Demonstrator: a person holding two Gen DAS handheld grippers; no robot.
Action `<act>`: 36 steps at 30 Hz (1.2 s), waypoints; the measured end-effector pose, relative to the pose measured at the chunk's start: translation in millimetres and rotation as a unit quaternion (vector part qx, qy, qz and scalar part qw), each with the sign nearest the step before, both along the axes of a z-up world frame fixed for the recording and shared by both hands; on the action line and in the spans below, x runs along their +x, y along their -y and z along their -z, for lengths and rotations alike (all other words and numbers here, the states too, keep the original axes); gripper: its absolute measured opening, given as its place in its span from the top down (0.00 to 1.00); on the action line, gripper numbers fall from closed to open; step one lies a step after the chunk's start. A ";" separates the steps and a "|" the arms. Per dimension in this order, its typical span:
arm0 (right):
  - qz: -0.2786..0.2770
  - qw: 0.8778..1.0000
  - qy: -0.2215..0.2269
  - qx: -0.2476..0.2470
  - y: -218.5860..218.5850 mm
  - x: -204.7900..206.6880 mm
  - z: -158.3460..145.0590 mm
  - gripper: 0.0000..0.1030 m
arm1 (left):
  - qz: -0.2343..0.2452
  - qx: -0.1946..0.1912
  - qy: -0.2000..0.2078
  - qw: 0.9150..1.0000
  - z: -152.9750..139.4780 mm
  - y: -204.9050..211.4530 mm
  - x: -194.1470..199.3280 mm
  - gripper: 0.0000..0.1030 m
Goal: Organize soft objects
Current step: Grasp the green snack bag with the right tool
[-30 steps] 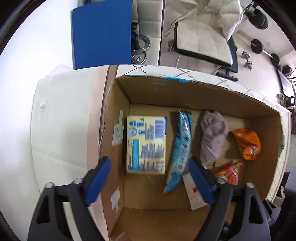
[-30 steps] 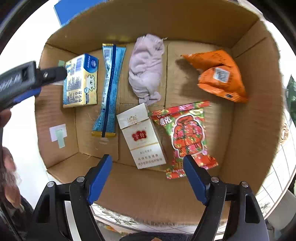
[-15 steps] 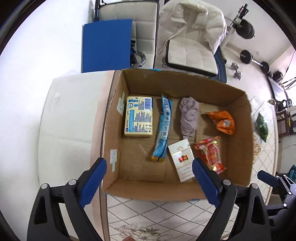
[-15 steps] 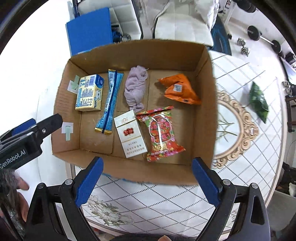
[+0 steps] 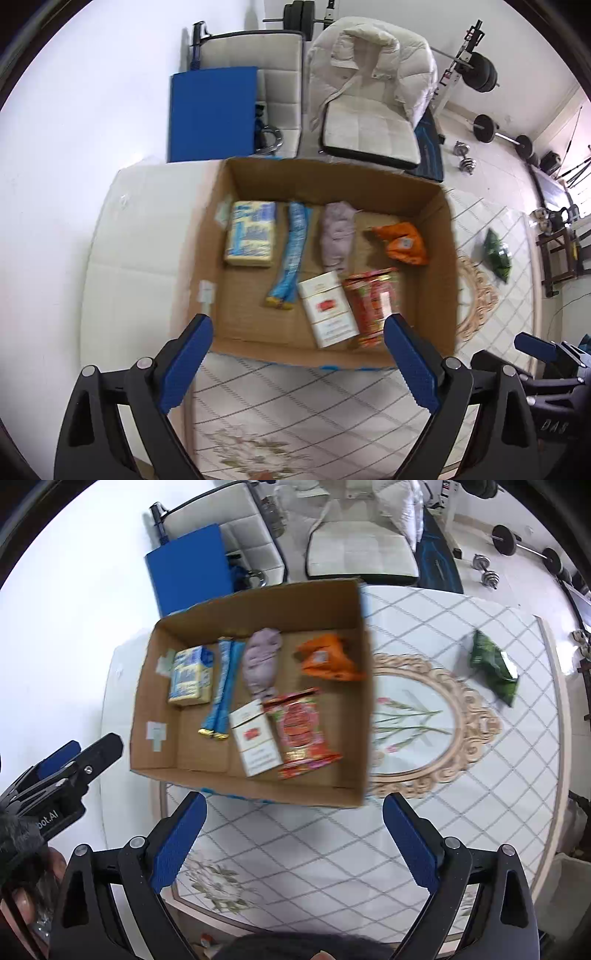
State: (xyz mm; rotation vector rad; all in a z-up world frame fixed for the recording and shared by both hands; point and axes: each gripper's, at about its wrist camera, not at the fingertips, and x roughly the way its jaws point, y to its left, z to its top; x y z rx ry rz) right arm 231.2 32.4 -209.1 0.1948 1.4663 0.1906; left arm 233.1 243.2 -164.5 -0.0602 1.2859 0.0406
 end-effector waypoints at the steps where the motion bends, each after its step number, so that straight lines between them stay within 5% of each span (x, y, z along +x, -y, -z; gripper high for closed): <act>1: 0.002 1.000 0.002 -0.010 11.0 3.9 0.7 0.05 | 0.004 -0.008 0.000 1.000 0.7 14.7 6.1 0.08; 6: -0.009 0.995 0.002 -0.099 92.8 37.9 15.5 0.05 | 0.013 -0.007 -0.011 1.000 23.9 76.6 40.6 0.08; 11: -0.046 0.986 -0.048 -0.154 158.8 85.2 69.4 0.05 | 0.005 0.008 -0.048 0.999 66.3 123.5 71.8 0.08; 18: -0.106 0.971 -0.113 -0.182 201.6 150.6 159.2 0.05 | -0.020 0.017 -0.090 0.996 110.8 152.0 94.2 0.08; 24: -0.202 0.950 -0.123 -0.202 197.6 178.8 210.7 0.05 | -0.031 0.033 -0.101 0.994 126.5 161.3 108.7 0.08; 25: -0.200 0.952 -0.133 -0.188 198.6 181.8 217.0 0.09 | -0.031 0.039 -0.101 0.994 126.8 162.7 110.3 0.08; 27: -0.187 0.958 -0.145 -0.161 201.7 187.2 225.7 0.34 | -0.031 0.041 -0.099 0.994 125.0 164.8 112.2 0.08; 36: -0.074 0.972 -0.184 -0.123 212.4 170.5 217.7 0.52 | -0.025 0.049 -0.082 0.995 112.8 164.0 109.5 0.08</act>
